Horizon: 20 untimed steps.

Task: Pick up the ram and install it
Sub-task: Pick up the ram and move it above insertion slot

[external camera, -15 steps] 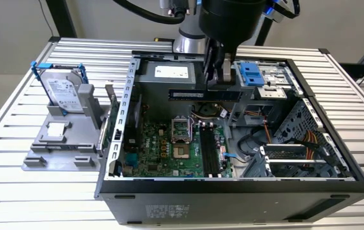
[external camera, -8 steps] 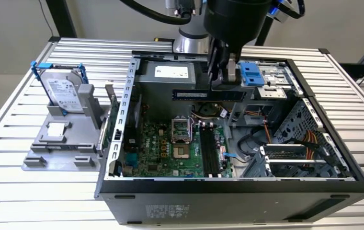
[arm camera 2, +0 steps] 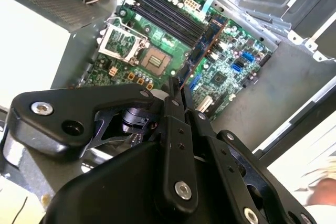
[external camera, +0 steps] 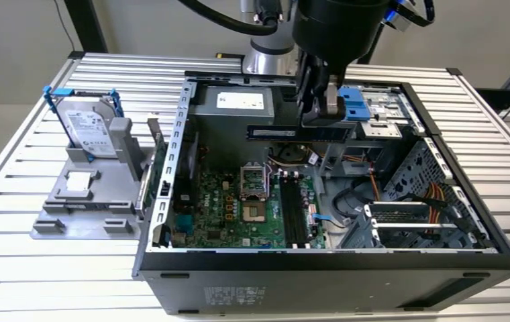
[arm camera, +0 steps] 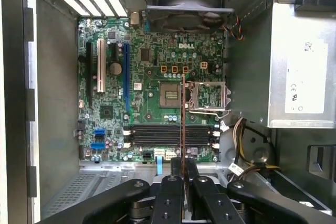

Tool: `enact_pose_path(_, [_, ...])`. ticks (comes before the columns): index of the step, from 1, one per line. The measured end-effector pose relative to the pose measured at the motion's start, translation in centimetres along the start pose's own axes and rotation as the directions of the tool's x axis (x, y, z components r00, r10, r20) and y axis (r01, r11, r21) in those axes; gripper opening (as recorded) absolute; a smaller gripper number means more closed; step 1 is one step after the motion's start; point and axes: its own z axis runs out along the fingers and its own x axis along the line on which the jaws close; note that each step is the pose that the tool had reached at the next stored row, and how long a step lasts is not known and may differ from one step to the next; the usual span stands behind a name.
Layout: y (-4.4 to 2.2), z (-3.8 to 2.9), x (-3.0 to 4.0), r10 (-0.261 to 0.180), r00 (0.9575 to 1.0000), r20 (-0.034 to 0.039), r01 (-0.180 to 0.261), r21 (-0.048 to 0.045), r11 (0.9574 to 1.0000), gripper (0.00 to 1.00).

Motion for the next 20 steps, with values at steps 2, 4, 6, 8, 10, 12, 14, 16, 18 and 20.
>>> enact_pose_path(2, [-0.20, 0.00, 0.00, 0.000, 1.0000, 0.0000, 0.000, 0.0000, 1.0000, 0.00])
enact_pose_path(4, [-0.38, 0.00, 0.00, 0.000, 1.0000, 0.0000, 0.000, 0.0000, 1.0000, 0.00])
enact_pose_path(6, [-0.56, 0.00, 0.00, 0.000, 1.0000, 0.0000, 0.000, 0.0000, 1.0000, 0.00])
enact_pose_path(8, [-0.72, 0.00, 0.00, 0.000, 1.0000, 0.0000, 0.000, 0.0000, 1.0000, 0.00])
enact_pose_path(10, [-0.86, 0.00, -0.01, 0.000, 1.0000, 0.0000, 0.000, 0.0000, 1.0000, 0.00])
enact_pose_path(12, [-1.02, 0.00, -0.01, 0.000, 1.0000, 0.0000, 0.000, 0.0000, 1.0000, 0.00])
enact_pose_path(14, [-1.18, 0.00, -0.01, 0.000, 1.0000, 0.0000, 0.000, 0.0000, 1.0000, 0.00])
enact_pose_path(16, [-1.33, 0.00, -0.01, 0.000, 1.0000, 0.0001, 0.000, 0.0000, 1.0000, 0.00])
enact_pose_path(18, [-1.49, 0.00, -0.01, 0.000, 1.0000, 0.0000, 0.000, 0.0000, 1.0000, 0.00])
enact_pose_path(20, [-1.64, 0.00, -0.01, 0.000, 1.0000, 0.0000, 0.000, 0.0000, 1.0000, 0.00])
